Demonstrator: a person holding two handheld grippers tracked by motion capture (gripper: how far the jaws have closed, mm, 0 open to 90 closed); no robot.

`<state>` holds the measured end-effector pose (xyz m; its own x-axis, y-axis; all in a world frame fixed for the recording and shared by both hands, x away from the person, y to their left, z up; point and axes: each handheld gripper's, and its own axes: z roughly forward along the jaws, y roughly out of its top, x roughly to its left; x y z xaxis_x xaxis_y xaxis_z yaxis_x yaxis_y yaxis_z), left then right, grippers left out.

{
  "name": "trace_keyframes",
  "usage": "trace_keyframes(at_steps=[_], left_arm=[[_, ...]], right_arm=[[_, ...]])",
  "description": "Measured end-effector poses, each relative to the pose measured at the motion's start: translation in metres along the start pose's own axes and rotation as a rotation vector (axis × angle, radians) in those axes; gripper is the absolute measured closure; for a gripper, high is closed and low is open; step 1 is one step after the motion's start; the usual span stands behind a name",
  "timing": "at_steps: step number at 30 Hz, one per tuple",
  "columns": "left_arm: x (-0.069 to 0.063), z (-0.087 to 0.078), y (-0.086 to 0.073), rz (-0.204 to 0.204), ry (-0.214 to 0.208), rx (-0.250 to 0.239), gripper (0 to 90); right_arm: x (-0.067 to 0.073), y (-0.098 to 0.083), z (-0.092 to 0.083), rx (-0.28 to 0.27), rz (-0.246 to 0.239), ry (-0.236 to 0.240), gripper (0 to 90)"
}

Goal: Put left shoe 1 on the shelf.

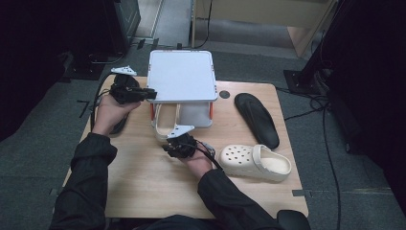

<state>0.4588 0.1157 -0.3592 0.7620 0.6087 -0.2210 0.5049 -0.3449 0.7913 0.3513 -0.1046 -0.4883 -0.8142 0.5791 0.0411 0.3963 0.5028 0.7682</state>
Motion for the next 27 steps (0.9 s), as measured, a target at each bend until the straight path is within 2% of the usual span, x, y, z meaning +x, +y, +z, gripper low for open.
trace_keyframes(at_steps=[3,9,11,13,16,23,24,26,27], left_arm=[[0.0,0.0,0.0,0.001,0.001,0.001,75.6],[0.0,0.0,0.0,0.0,0.001,-0.001,75.6],[0.0,0.0,0.0,0.001,0.001,0.0,75.5],[0.0,0.0,0.0,0.004,0.003,0.0,75.4],[-0.001,0.0,0.0,0.007,0.004,-0.002,74.7],[-0.003,-0.001,0.001,-0.022,0.002,0.002,64.4],[-0.005,-0.003,0.001,-0.021,0.006,0.016,62.6],[-0.008,-0.004,0.001,-0.022,0.009,0.019,61.1],[-0.012,-0.008,0.002,-0.019,0.002,0.024,57.7]], right_arm=[[-0.006,0.007,0.004,-0.025,-0.003,0.008,65.7],[-0.012,0.012,0.011,-0.021,-0.013,0.001,64.9],[-0.015,0.013,0.013,-0.038,-0.018,0.013,64.3],[-0.017,0.013,0.015,-0.039,-0.019,-0.003,62.9],[-0.021,0.013,0.014,-0.04,0.017,0.005,60.8],[-0.02,0.011,-0.001,-0.039,0.046,0.036,59.9],[-0.019,0.01,-0.009,-0.034,0.058,0.055,58.4],[-0.019,0.009,-0.013,-0.039,0.057,0.061,58.0],[-0.018,0.007,-0.024,-0.041,0.058,0.066,56.5]])
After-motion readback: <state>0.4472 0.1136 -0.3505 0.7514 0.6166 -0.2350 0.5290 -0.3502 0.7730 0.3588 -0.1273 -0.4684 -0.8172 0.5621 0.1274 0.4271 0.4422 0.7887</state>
